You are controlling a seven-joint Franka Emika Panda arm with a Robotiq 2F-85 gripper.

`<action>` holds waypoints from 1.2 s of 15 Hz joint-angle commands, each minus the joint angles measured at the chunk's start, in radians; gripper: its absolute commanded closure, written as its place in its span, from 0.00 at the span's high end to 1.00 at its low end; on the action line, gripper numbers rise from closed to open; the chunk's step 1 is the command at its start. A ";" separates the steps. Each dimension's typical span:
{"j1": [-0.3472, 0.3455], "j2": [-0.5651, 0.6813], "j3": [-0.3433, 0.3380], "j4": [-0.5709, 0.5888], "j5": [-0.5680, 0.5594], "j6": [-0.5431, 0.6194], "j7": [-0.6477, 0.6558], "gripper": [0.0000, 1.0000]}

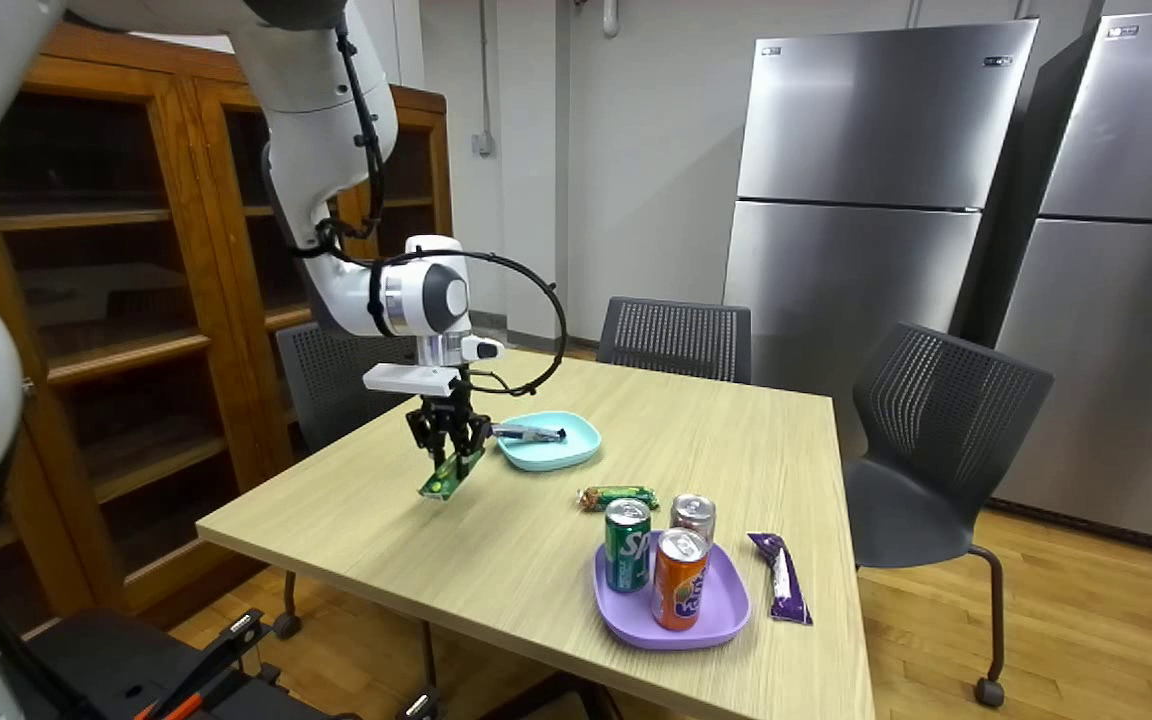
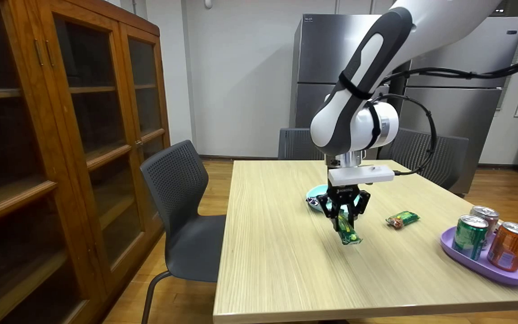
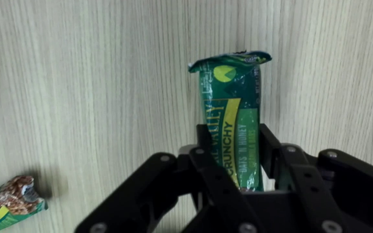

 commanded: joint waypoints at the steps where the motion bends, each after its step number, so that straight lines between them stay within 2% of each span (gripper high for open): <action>1: 0.012 -0.015 -0.024 0.036 -0.002 -0.028 0.057 0.14; 13: 0.004 0.145 -0.070 0.321 0.048 -0.088 0.224 0.14; 18: 0.014 0.215 -0.101 0.432 0.099 -0.112 0.367 0.14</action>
